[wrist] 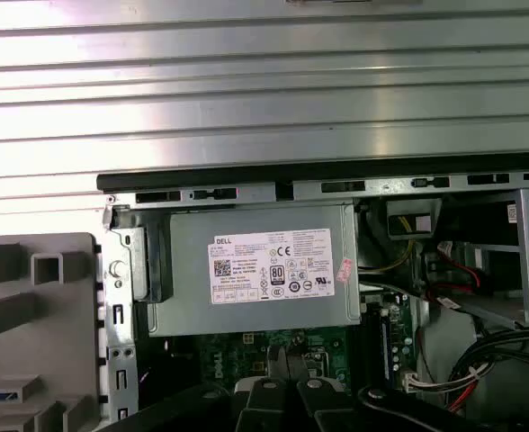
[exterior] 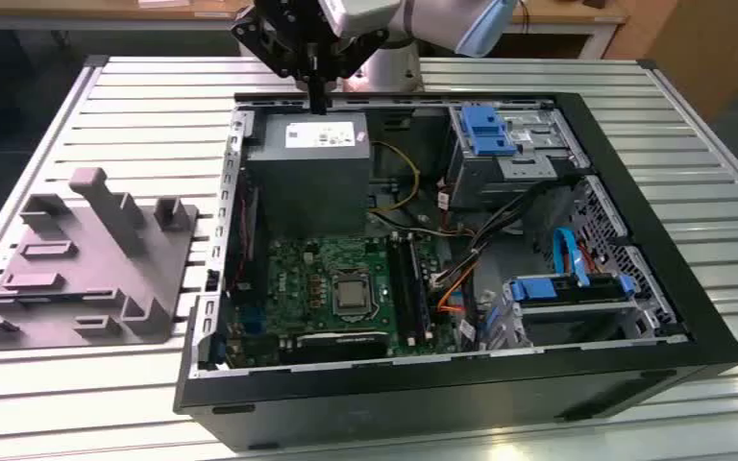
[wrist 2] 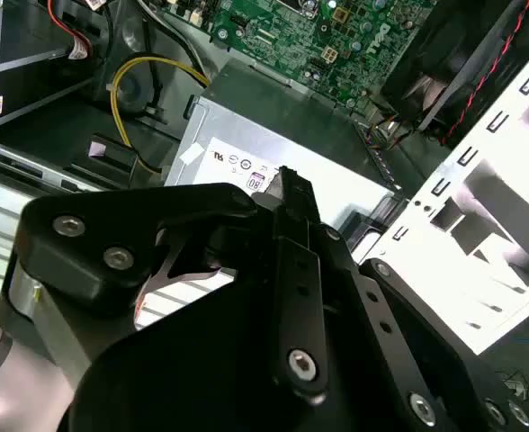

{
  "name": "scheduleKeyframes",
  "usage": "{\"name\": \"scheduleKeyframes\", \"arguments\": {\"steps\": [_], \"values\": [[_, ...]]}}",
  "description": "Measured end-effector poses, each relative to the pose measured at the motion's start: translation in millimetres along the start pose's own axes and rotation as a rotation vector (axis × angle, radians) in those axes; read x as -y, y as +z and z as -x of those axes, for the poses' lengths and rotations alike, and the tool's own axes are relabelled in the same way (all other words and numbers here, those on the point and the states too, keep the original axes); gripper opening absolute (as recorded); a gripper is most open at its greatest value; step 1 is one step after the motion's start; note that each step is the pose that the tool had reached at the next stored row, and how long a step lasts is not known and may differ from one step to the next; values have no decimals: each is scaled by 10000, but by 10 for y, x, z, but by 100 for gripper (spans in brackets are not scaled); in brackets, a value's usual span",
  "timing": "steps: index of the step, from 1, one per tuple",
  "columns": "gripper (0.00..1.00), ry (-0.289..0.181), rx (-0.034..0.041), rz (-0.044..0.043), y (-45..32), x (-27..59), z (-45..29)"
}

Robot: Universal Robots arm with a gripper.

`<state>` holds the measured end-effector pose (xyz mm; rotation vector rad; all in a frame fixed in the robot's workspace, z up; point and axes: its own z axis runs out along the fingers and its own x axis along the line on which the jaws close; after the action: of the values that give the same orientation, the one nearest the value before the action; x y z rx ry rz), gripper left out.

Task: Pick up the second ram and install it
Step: 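Reach for the second ram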

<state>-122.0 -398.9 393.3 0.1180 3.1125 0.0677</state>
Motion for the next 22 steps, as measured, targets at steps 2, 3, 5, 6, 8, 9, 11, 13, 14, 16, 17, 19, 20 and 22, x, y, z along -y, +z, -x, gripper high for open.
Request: {"name": "scheduleKeyframes", "arguments": {"steps": [2,3,5,6,8,9,11,13,14,16,17,19,20,22], "values": [[11,0,0,0,0,0,0],[11,0,0,0,0,0,0],[11,0,0,0,0,0,0],[11,0,0,0,0,0,0],[11,0,0,0,0,0,0],[11,0,0,0,0,0,0],[11,0,0,0,0,0,0],[11,2,0,-1,-1,0,-9],[11,1,0,0,-1,1,-18],[11,0,1,0,-1,3,-44],[11,0,1,0,-1,5,-59],[11,-1,3,0,-1,7,-95],[11,1,3,0,-1,9,-113],[11,0,4,0,-1,12,-157]]}}
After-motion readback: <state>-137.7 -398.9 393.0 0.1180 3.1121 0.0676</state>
